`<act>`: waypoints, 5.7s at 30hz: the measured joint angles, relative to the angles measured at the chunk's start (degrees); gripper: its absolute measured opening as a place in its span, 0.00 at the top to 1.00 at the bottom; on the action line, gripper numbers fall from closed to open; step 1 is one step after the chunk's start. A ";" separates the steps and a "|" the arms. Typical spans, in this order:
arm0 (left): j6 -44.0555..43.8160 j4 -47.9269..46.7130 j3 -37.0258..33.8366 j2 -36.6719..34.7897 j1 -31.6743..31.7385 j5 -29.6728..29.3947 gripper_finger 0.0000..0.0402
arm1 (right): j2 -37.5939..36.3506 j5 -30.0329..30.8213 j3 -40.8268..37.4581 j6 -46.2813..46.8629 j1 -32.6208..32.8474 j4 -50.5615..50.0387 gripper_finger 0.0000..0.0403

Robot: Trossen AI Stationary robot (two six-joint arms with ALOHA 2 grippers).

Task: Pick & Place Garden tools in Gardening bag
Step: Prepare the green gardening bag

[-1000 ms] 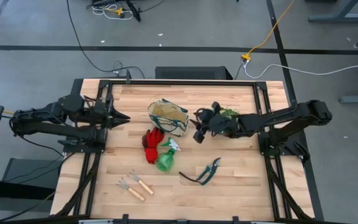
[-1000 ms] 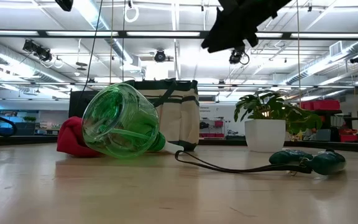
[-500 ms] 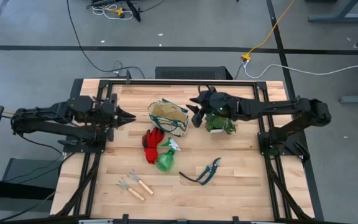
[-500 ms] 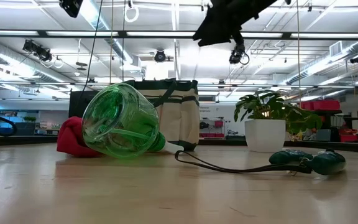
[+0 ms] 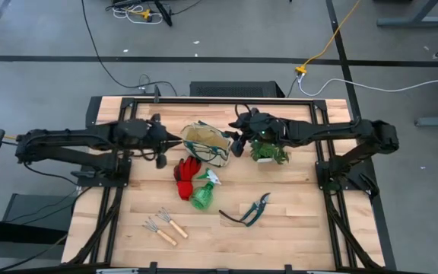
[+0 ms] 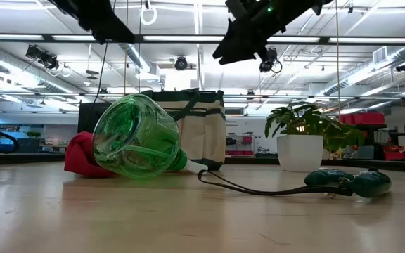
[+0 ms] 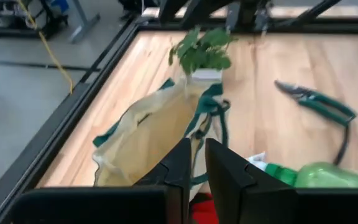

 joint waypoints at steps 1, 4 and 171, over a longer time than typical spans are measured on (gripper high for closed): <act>0.56 1.08 0.02 1.00 0.34 0.22 0.86 | -0.06 -0.45 0.00 0.04 -0.24 0.30 0.62; 1.64 2.86 0.02 3.17 1.47 2.57 0.86 | -0.06 -0.74 0.00 0.05 -0.64 0.68 0.62; 11.77 -7.70 11.96 33.78 7.11 6.32 0.86 | 27.53 -14.03 23.50 -3.55 -8.29 -17.88 0.63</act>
